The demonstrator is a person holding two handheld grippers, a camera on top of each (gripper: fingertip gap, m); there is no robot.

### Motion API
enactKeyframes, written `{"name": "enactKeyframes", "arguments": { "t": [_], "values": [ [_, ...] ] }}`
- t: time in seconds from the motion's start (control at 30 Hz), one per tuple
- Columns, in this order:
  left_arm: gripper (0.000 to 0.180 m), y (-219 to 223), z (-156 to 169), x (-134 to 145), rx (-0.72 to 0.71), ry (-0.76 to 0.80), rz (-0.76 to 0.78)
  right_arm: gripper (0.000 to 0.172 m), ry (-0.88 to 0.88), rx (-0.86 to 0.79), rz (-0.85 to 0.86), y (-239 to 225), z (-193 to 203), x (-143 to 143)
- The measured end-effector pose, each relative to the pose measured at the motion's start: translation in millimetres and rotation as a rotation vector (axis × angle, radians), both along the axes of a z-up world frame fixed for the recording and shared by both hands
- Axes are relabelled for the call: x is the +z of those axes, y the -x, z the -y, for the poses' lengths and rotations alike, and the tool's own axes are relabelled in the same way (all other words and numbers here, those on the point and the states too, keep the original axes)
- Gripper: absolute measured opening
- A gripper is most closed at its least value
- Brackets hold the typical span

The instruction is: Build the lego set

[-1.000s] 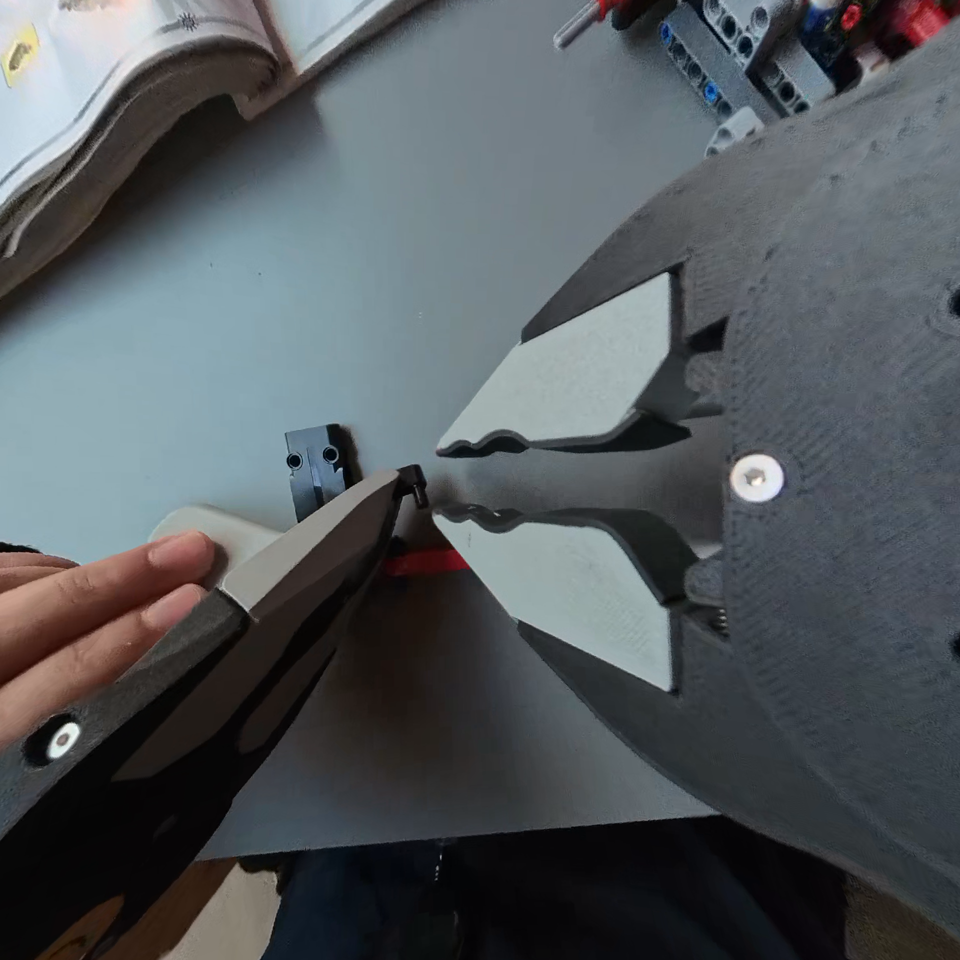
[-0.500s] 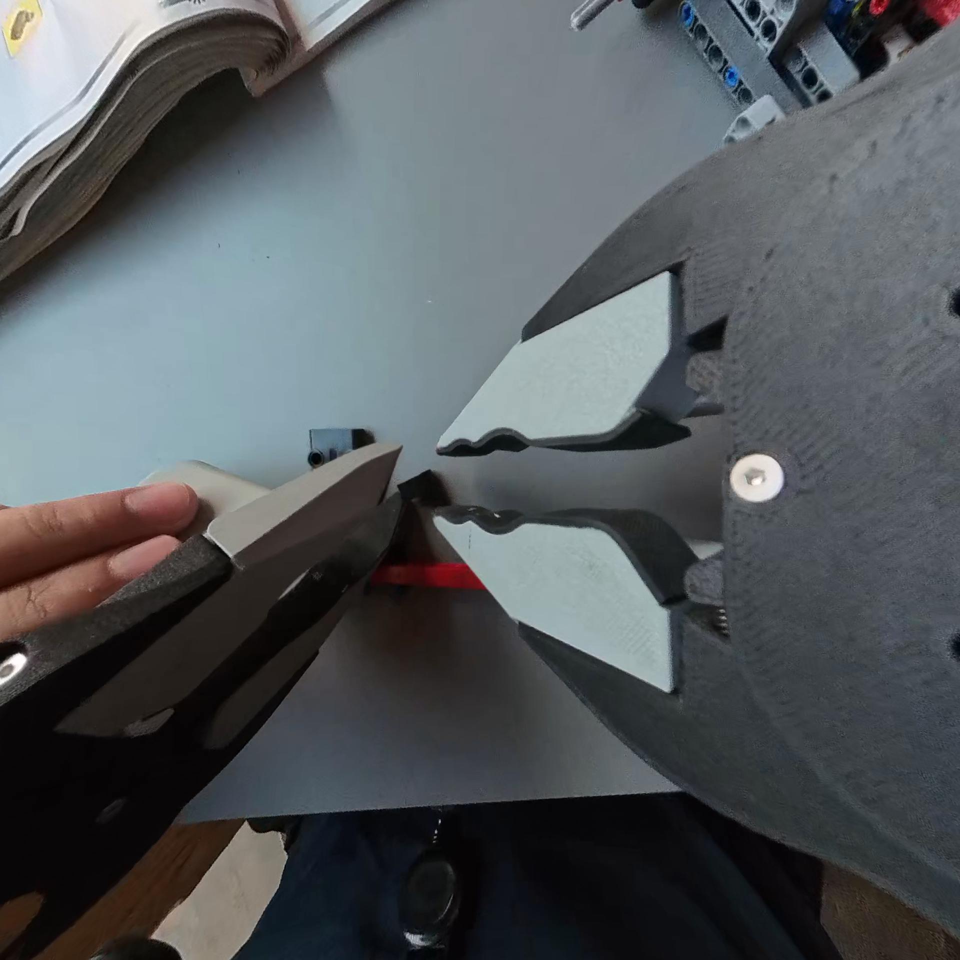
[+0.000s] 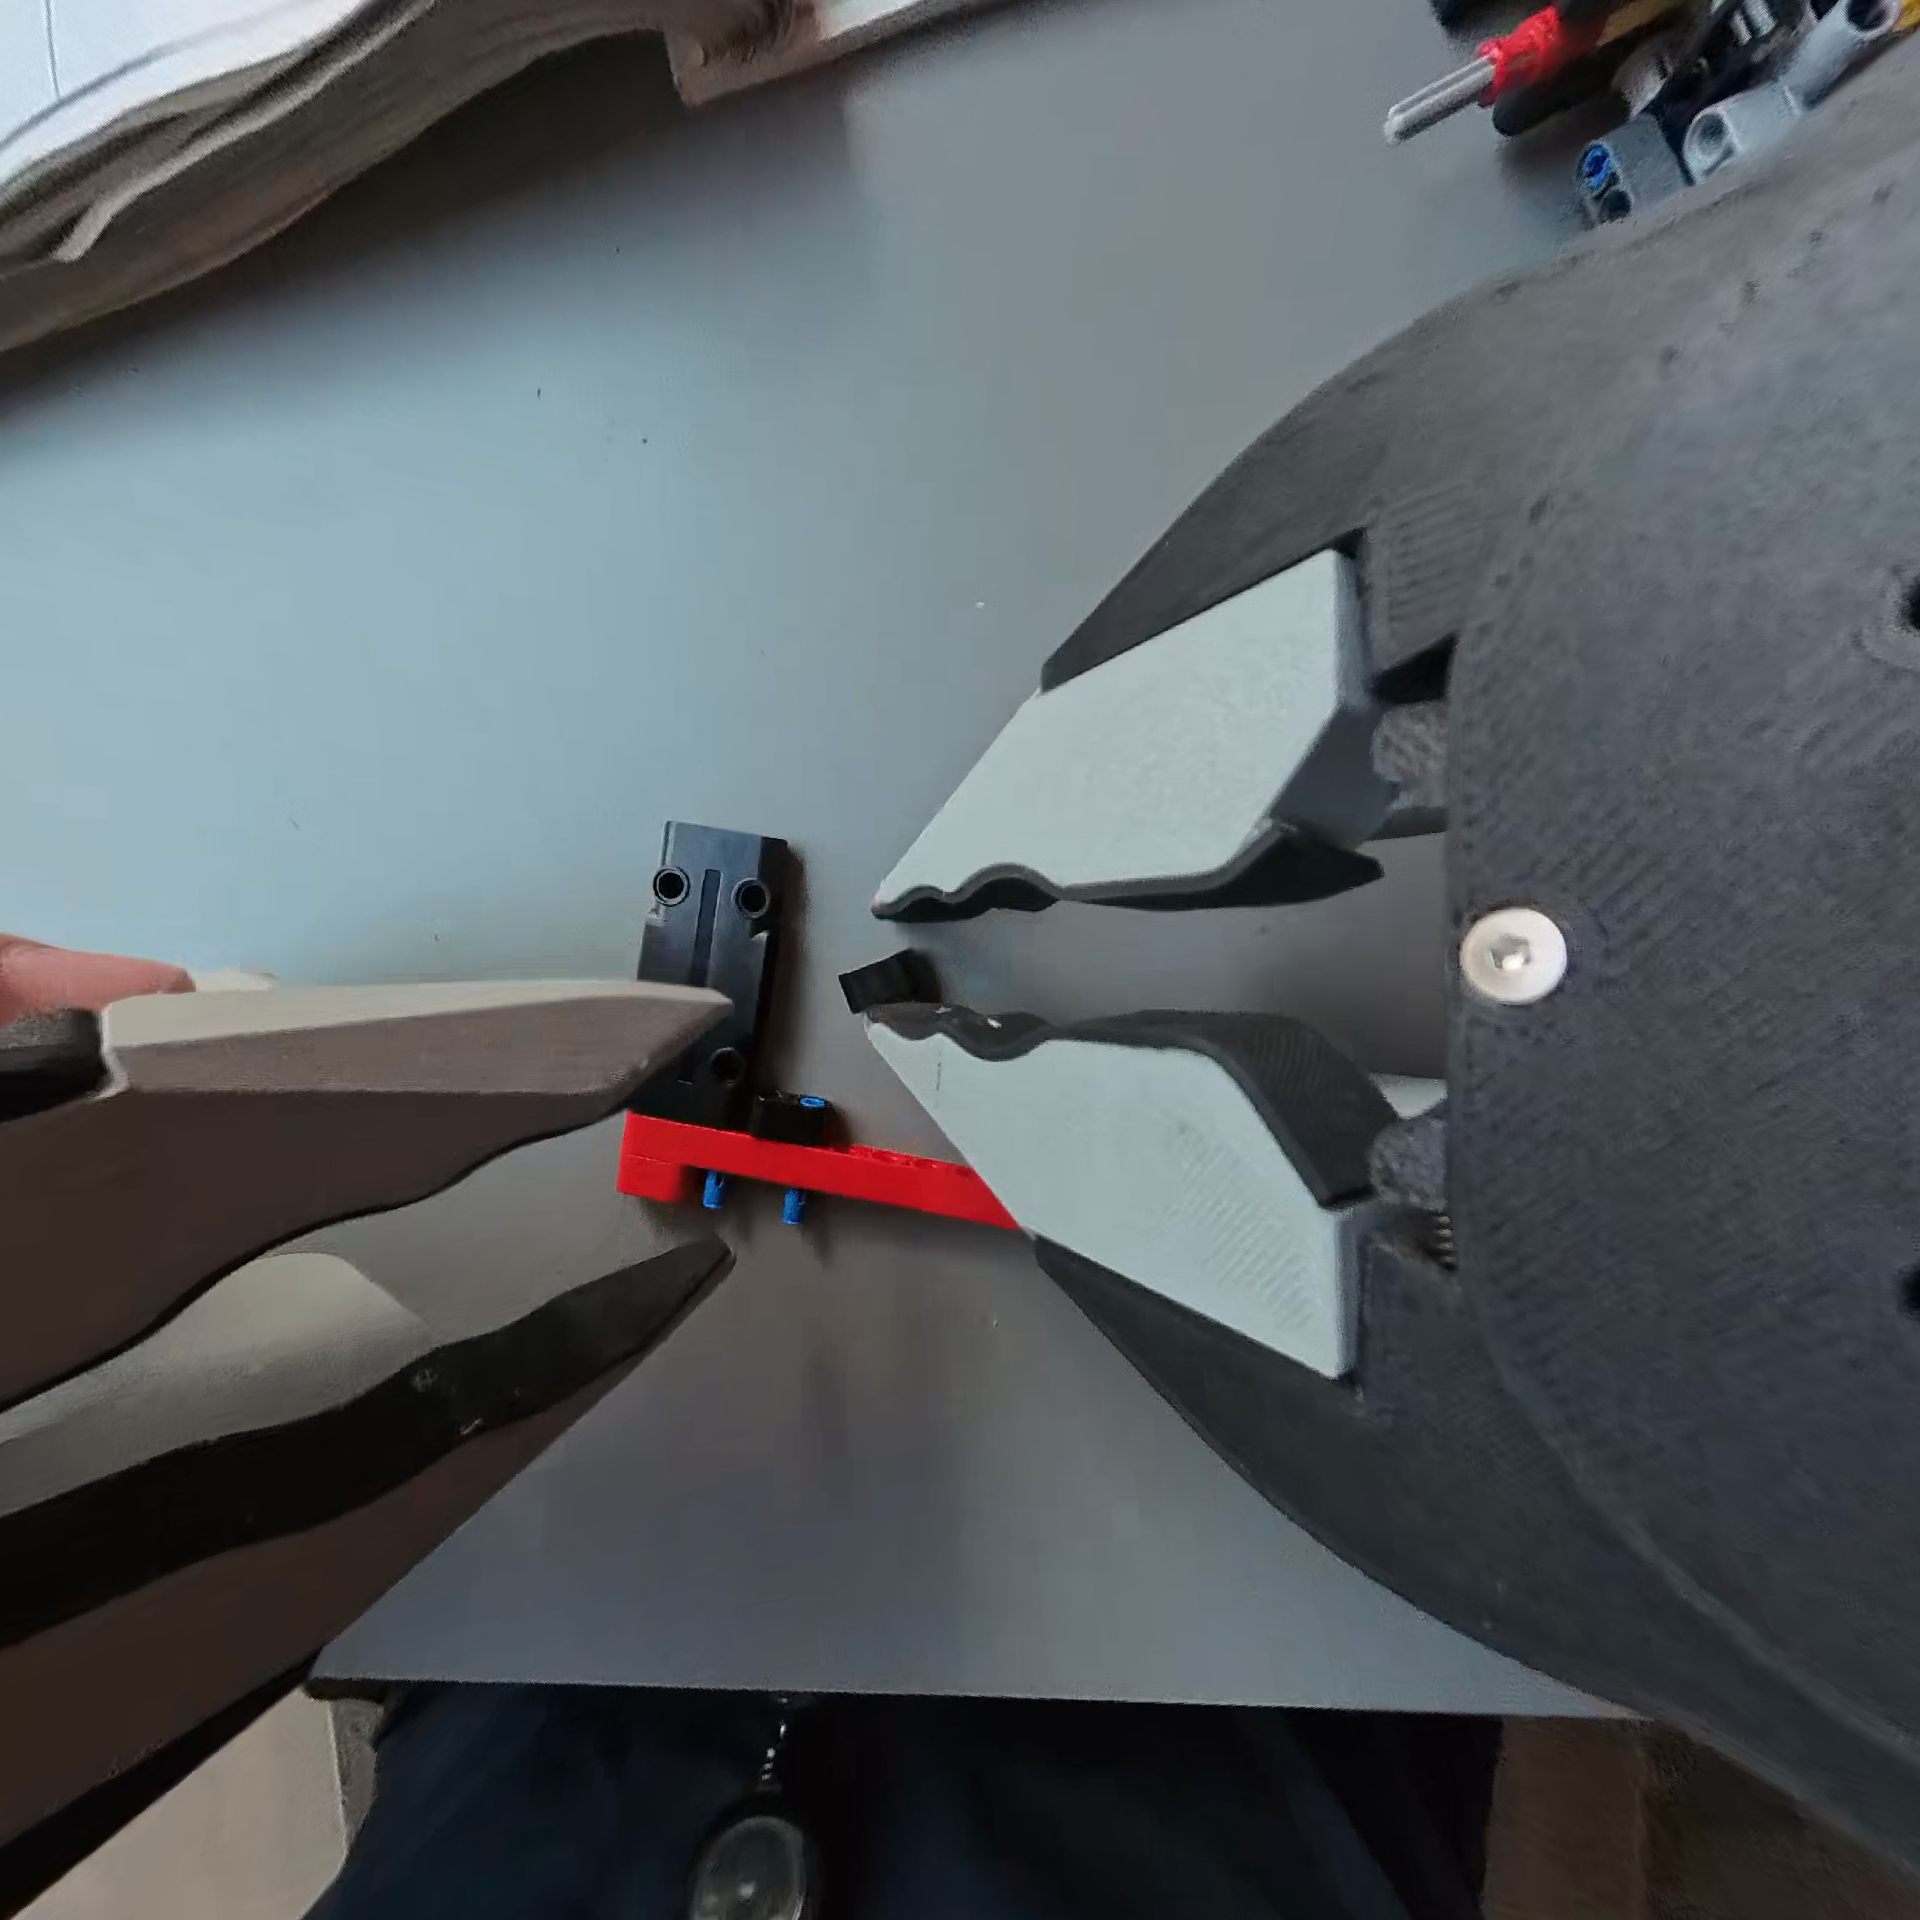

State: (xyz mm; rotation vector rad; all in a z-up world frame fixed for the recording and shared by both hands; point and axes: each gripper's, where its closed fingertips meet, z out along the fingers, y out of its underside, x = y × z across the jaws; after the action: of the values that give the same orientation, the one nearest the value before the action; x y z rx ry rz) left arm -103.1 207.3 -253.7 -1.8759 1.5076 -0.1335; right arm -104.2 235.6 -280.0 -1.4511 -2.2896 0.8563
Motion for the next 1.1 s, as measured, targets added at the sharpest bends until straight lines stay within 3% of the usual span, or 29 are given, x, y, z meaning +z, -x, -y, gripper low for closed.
{"name": "enactKeyframes", "arguments": {
  "t": [0.27, 0.6, 0.93, 1.1],
  "values": [
    [0.015, 1, 7, -25, 0.031, 0.091, -0.049, 0.007, 0.073, -0.097, 0.031, -4, 4, -1],
    [0.011, -1, 2, -24, 0.105, 0.105, -0.033, 0.009, 0.257, -0.256, 0.015, -8, 13, 2],
    [0.011, -2, 0, -24, 0.129, 0.115, -0.008, 0.005, 0.257, -0.211, 0.005, -11, 18, 2],
    [0.011, -2, -1, -24, 0.139, 0.109, 0.002, 0.029, 0.36, -0.193, 0.015, -15, 26, 7]
  ]
}}
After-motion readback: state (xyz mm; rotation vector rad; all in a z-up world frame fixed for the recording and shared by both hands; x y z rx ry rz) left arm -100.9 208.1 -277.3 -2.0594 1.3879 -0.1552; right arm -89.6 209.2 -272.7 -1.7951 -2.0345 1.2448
